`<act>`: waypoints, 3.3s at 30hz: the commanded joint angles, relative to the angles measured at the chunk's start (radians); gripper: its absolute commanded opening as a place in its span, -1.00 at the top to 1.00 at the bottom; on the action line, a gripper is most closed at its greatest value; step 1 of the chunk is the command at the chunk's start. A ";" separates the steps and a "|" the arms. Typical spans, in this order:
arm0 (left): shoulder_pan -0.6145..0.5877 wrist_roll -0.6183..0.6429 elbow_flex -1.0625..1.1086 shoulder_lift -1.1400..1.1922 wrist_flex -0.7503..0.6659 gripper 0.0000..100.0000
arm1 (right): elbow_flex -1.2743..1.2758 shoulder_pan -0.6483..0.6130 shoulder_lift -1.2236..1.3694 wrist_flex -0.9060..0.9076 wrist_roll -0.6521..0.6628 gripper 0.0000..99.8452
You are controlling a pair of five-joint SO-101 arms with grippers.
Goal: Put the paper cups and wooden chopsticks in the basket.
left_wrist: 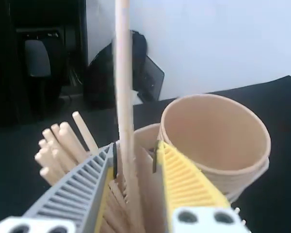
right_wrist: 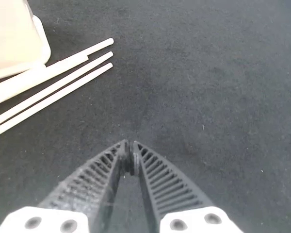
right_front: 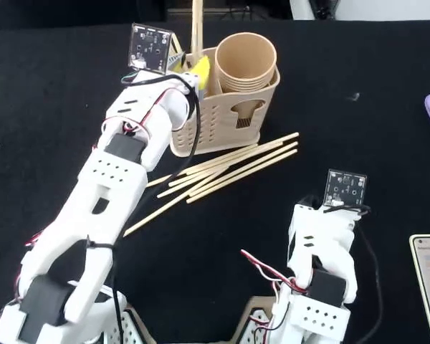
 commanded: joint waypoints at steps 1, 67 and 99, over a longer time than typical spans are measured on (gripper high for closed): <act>-0.010 0.011 -0.012 -0.078 0.029 0.67 | -0.002 -0.012 -0.082 -0.023 0.003 0.97; -0.694 0.256 0.591 -0.074 0.242 0.67 | -0.951 -0.795 1.555 0.054 0.853 0.29; -0.694 0.258 0.591 -0.074 0.242 0.67 | -1.474 -0.799 2.233 0.304 1.163 0.61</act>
